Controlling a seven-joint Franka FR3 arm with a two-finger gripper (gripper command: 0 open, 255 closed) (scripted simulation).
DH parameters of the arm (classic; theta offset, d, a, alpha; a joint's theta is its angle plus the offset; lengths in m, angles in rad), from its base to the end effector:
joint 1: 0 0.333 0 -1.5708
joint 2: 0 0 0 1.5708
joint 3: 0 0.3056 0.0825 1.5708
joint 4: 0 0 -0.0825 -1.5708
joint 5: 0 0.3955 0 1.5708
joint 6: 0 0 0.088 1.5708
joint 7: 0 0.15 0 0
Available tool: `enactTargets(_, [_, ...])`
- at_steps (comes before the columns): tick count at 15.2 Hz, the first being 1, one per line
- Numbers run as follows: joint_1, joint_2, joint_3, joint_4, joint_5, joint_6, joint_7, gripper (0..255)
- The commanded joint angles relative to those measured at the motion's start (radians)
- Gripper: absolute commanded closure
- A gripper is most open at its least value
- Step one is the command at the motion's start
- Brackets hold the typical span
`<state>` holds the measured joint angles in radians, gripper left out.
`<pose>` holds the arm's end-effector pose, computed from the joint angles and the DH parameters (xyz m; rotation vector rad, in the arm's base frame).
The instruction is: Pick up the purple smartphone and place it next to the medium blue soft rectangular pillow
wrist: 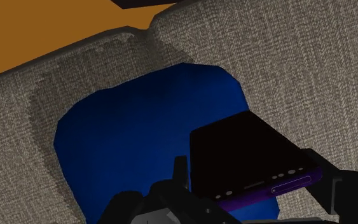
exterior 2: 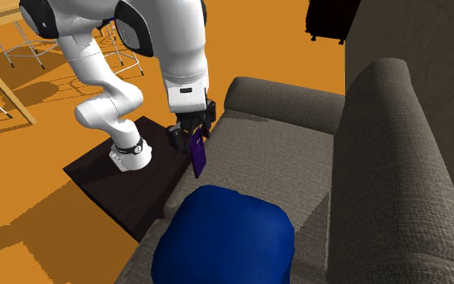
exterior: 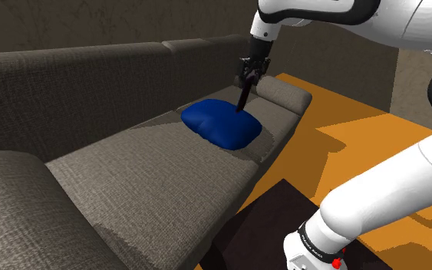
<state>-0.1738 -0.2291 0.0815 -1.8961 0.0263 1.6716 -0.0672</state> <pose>0.4999 -0.0397 0.5435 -3.1339 0.0467 -0.0070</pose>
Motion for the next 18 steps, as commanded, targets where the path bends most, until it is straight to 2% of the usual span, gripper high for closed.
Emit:
enactTargets(1, [-0.018,0.011,-0.028,0.005,-0.007,0.005,-0.047,255])
enactTargets(10, [-0.105,0.137,-0.15,0.144,-0.024,-0.01,-0.252,255])
enactTargets(18, [-0.191,0.315,-0.24,0.361,-0.004,-0.051,-0.429,255])
